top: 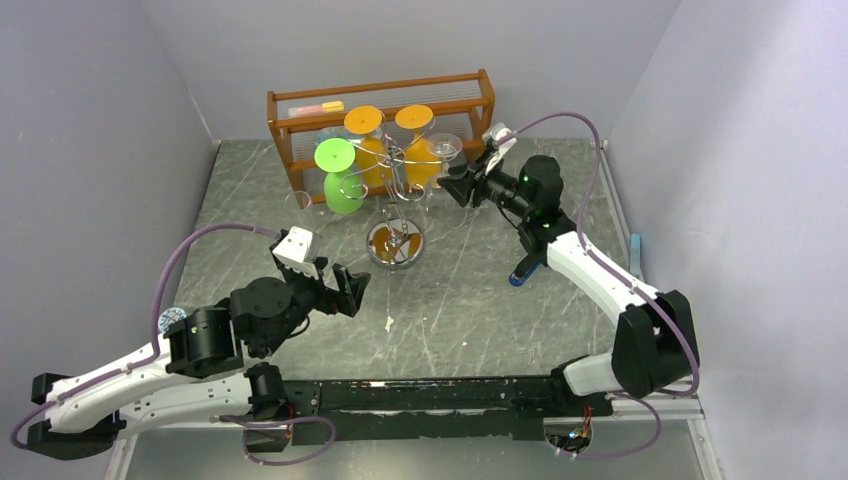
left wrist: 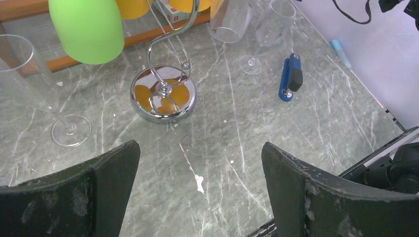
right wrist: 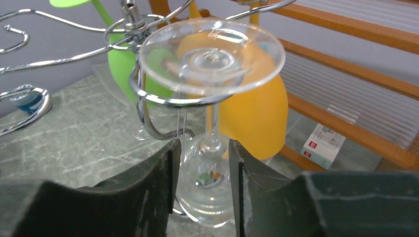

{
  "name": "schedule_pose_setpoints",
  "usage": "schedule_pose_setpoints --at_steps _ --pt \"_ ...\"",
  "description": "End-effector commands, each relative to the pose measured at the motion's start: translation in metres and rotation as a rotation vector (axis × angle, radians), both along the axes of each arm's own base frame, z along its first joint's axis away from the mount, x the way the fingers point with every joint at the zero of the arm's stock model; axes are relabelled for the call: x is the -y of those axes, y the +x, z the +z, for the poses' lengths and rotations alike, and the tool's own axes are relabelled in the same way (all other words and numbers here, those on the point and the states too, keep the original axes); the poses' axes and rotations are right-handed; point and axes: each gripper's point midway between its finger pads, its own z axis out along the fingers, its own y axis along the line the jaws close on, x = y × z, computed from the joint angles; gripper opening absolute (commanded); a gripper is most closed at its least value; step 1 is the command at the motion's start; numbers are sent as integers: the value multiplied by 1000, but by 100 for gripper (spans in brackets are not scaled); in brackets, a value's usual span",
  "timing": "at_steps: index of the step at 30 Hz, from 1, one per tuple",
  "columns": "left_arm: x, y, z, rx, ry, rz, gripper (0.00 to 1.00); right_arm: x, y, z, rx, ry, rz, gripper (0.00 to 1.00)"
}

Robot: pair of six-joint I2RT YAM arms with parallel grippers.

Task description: Place the wine glass upside down on the wine glass rack

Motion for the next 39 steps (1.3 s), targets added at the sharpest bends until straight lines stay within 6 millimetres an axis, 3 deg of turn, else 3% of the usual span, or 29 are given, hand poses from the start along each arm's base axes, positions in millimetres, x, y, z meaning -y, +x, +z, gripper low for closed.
schedule_pose_setpoints --at_steps 1,4,10,15,20,23,29,34,39 --pt "1 -1 3 2 -2 -8 96 12 -13 8 6 32 -37 48" --pt "-3 0 10 16 15 3 97 23 -21 10 -12 51 -93 57" --pt "-23 5 31 51 45 62 97 56 -49 10 -68 106 -237 65" --pt "-22 2 40 77 24 32 97 109 -55 -10 -245 244 -561 68" --pt "-9 -5 40 67 -44 -37 97 157 -48 -27 -388 228 -882 68" --pt "5 -10 33 39 -74 -85 92 169 -38 -35 -436 162 -992 68" --pt "32 -16 10 -44 -64 -145 85 195 -6 -72 -529 6 -1195 69" --pt "45 -17 -4 -105 -33 -156 88 196 13 -97 -582 -42 -1171 64" --pt "40 -14 -7 -123 -30 -115 94 191 16 -114 -606 -86 -1130 51"
